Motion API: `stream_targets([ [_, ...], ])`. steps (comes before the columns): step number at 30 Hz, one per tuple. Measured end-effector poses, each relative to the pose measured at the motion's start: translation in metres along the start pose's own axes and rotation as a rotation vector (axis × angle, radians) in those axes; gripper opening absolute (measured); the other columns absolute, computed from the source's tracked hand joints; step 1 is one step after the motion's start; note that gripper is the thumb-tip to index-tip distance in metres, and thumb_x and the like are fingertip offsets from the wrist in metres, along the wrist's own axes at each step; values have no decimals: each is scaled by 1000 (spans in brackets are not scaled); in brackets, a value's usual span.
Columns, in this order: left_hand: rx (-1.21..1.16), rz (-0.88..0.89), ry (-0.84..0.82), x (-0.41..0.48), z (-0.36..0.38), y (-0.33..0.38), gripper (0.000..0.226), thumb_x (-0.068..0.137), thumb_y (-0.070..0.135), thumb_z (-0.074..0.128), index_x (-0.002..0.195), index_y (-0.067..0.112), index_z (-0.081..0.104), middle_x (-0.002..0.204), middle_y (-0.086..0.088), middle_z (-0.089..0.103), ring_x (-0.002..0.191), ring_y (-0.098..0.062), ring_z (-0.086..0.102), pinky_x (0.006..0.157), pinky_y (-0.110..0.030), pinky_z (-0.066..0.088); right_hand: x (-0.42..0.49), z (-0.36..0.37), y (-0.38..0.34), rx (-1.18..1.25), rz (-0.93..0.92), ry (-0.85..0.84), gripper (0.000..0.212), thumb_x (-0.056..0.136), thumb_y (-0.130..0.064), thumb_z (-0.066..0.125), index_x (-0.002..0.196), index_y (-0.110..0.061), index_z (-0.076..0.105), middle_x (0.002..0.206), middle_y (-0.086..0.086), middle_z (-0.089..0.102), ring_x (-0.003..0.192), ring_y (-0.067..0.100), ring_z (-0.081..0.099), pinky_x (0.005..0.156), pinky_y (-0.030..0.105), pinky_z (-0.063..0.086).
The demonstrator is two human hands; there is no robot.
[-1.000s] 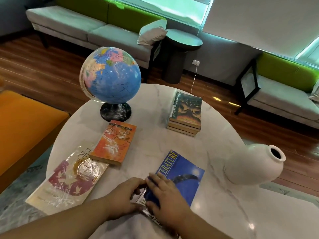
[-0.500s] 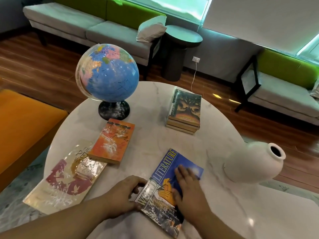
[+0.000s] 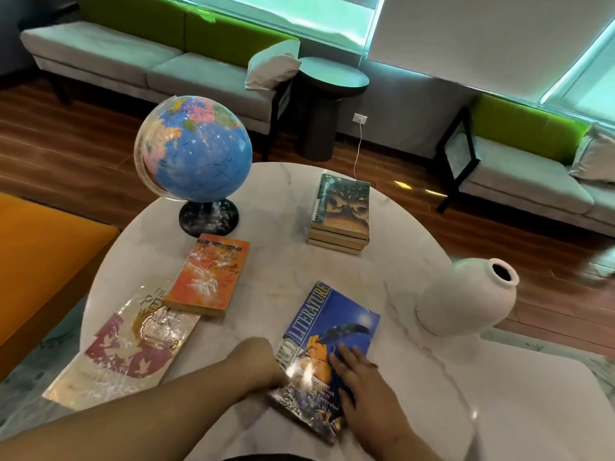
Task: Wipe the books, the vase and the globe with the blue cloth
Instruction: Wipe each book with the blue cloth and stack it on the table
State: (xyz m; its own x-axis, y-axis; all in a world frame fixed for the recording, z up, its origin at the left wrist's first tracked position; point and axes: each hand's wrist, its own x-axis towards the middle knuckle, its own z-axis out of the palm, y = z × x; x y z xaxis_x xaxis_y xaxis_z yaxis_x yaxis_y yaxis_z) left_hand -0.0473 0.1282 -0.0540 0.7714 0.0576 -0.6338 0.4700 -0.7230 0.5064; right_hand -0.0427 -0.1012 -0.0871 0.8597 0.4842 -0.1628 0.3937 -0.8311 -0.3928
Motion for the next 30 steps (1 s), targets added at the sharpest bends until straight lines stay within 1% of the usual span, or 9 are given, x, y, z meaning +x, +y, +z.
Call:
stream_targets([
  [3, -364, -34, -171, -6, 1, 10, 25, 68, 8, 78, 89, 8, 63, 84, -11, 67, 68, -19, 58, 58, -28, 47, -10, 1, -3, 50, -22, -42, 55, 88, -43, 23, 143, -46, 20, 149, -29, 3, 138, -4, -4, 109, 12, -1],
  [5, -501, 14, -167, -14, -4, 17, 25, 75, 2, 73, 96, 8, 60, 96, -17, 68, 73, -23, 63, 62, -33, 56, -10, -6, 4, 104, 33, 28, 52, 91, -33, 33, 142, -42, 28, 148, -28, 10, 139, -2, 10, 110, 9, 3],
  [8, -342, 171, 121, -25, -22, 24, 14, 79, 10, 68, 90, 15, 62, 90, -13, 66, 77, -25, 66, 63, -38, 57, 1, -18, 8, 356, 300, 269, 40, 93, -16, 51, 128, -35, 53, 143, -6, 48, 120, 12, 50, 105, 24, 39],
  [10, -168, 285, 301, -37, -37, 32, 7, 78, 22, 64, 84, 22, 62, 79, 1, 66, 72, -13, 62, 62, -32, 51, 12, -36, 4, 530, 404, 461, 35, 90, -18, 58, 114, -43, 54, 125, -4, 60, 103, 12, 60, 91, 34, 52],
  [14, -74, 403, 394, -55, -47, 43, 32, 70, 49, 54, 91, 27, 63, 75, 6, 66, 69, -6, 59, 61, -28, 46, 25, -73, -35, 514, 130, 708, 35, 83, -19, 61, 113, -37, 56, 114, -14, 54, 105, 2, 54, 88, 22, 48],
  [19, 27, 492, 498, -47, -40, 37, 10, 90, 25, 57, 85, 29, 49, 67, 7, 51, 70, -15, 57, 53, -22, 34, 27, -59, -83, 215, -395, 469, 37, 87, -15, 63, 124, -22, 63, 130, -10, 54, 121, 9, 49, 105, 22, 38],
  [22, 29, 514, 520, -47, -38, 35, 9, 89, 31, 58, 92, 23, 58, 76, 3, 63, 72, -16, 58, 57, -23, 39, 35, -68, -65, 187, -343, 513, 40, 86, -12, 64, 125, -22, 62, 130, -11, 56, 119, 9, 50, 105, 21, 38],
  [25, 24, 500, 508, -47, -37, 34, 17, 89, 27, 58, 105, 24, 63, 91, 0, 69, 80, -18, 62, 69, -33, 48, 41, -84, -33, 158, -144, 604, 47, 79, -3, 69, 123, -19, 64, 125, -11, 58, 115, 10, 51, 106, 14, 34],
  [30, 21, 567, 509, -46, -33, 32, 17, 91, 32, 59, 107, 26, 63, 94, 5, 70, 80, -14, 63, 68, -27, 48, 41, -97, -3, 203, 136, 694, 44, 83, 1, 65, 123, -16, 64, 125, -2, 62, 115, 15, 52, 104, 14, 33],
])
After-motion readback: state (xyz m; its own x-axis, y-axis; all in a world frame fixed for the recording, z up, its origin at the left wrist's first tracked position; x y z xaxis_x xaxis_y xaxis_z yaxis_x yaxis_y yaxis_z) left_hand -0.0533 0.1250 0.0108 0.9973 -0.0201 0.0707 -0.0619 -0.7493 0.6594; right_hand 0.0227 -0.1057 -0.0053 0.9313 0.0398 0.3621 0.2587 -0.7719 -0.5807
